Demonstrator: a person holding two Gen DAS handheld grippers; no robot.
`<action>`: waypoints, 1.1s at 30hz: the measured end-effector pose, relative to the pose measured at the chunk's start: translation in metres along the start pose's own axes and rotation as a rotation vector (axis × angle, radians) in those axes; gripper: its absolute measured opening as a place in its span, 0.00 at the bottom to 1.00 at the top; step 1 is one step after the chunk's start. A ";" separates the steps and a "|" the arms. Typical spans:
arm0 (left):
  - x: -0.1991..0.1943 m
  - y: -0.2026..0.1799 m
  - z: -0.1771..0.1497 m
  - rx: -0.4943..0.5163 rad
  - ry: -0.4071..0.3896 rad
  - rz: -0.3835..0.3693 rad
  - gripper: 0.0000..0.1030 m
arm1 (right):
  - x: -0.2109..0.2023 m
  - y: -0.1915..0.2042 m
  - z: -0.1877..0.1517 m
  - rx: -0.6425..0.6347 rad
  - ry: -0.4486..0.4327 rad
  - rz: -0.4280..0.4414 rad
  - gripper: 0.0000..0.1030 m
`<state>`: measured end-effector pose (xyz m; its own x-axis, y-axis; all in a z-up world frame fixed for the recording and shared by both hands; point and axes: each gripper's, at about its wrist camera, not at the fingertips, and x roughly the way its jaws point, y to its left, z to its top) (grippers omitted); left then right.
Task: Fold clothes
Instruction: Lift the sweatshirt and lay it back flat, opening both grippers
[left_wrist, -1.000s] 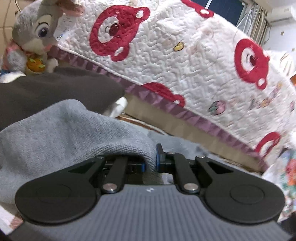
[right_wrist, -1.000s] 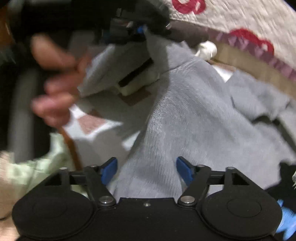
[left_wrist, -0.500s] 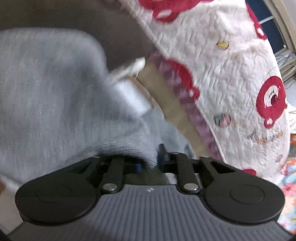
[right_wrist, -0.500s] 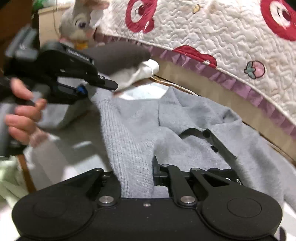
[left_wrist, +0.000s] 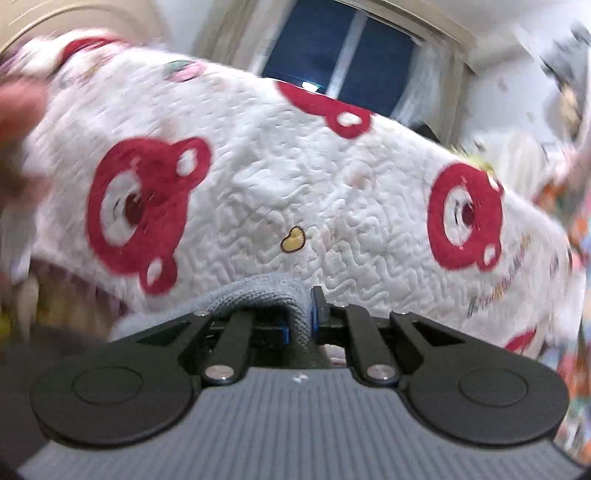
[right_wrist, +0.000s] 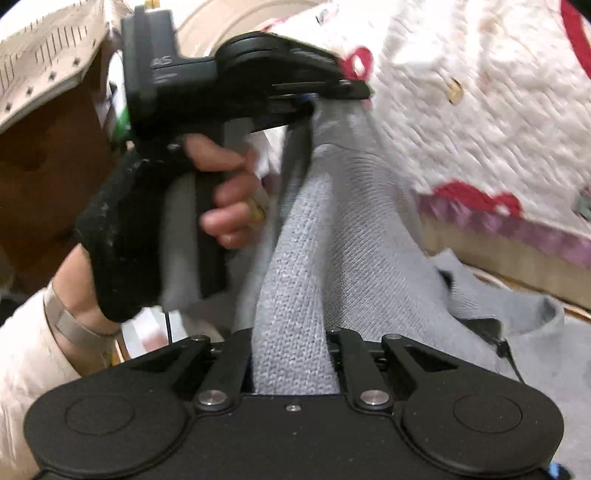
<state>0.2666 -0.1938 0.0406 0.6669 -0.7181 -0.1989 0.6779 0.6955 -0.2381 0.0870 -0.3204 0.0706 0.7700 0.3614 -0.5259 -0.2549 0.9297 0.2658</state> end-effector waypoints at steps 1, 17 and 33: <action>0.008 0.011 -0.005 0.007 0.054 0.053 0.13 | 0.011 0.005 0.006 0.014 -0.020 -0.004 0.14; -0.135 0.002 -0.175 -0.097 0.407 -0.056 0.65 | -0.130 -0.127 -0.164 0.223 0.141 -0.439 0.51; -0.117 -0.047 -0.271 -0.137 0.829 -0.071 0.69 | -0.234 -0.180 -0.304 0.828 0.136 -0.428 0.57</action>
<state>0.0731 -0.1494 -0.1831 0.1448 -0.5827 -0.7997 0.6304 0.6773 -0.3794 -0.2249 -0.5509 -0.0997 0.6138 0.0546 -0.7876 0.5711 0.6581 0.4907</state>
